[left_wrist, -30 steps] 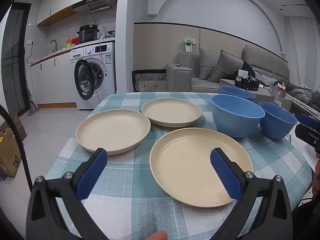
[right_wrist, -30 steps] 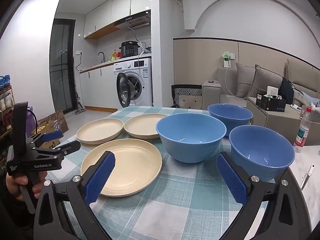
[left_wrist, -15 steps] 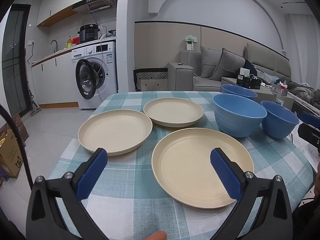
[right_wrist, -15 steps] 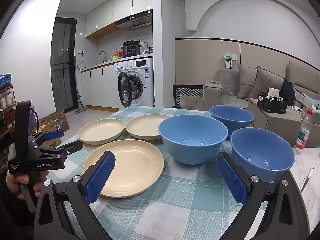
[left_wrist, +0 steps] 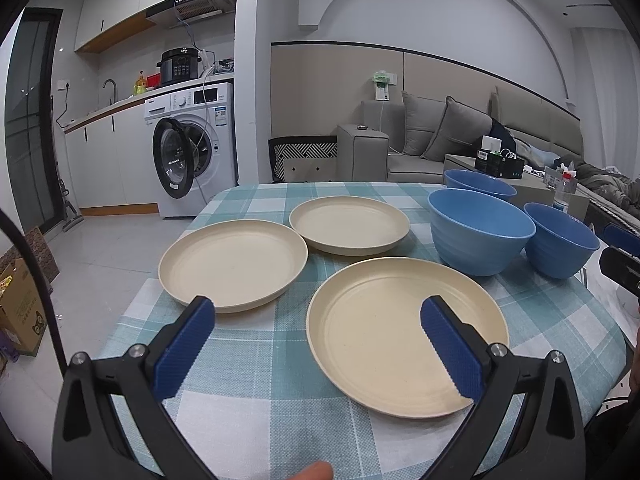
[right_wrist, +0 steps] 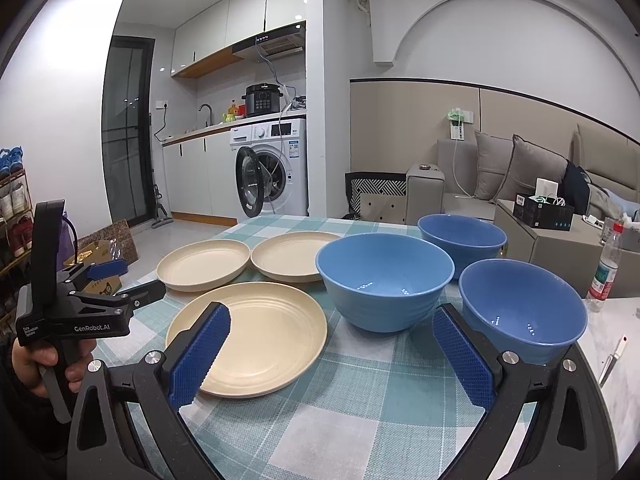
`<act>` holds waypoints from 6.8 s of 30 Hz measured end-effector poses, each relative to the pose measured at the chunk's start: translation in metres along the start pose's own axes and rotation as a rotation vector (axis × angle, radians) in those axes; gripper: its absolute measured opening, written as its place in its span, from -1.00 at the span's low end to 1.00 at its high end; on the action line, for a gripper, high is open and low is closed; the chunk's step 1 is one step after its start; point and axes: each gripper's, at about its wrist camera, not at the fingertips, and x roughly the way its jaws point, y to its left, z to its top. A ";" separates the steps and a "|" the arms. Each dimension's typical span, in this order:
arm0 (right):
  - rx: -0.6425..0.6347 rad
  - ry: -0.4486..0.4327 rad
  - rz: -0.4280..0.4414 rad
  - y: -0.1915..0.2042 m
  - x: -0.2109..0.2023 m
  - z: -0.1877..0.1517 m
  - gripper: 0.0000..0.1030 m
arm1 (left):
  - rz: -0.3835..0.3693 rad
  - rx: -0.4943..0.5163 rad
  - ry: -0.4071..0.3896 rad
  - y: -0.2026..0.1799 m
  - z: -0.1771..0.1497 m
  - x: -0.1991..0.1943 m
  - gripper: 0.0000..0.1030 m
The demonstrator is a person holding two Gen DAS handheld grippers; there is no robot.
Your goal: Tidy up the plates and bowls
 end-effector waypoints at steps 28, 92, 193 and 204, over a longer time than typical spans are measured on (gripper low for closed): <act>-0.001 0.002 -0.003 -0.003 -0.005 0.001 1.00 | 0.001 -0.003 0.011 0.002 -0.003 0.004 1.00; -0.037 0.132 0.086 -0.010 0.071 0.142 1.00 | 0.085 -0.058 0.050 0.060 0.102 0.054 1.00; 0.001 0.957 0.053 -0.053 0.430 0.087 -0.27 | -0.041 0.030 0.598 0.020 0.104 0.299 -0.15; -0.041 0.932 -0.003 -0.055 0.427 0.086 -0.71 | -0.045 0.053 0.621 0.014 0.096 0.300 -0.33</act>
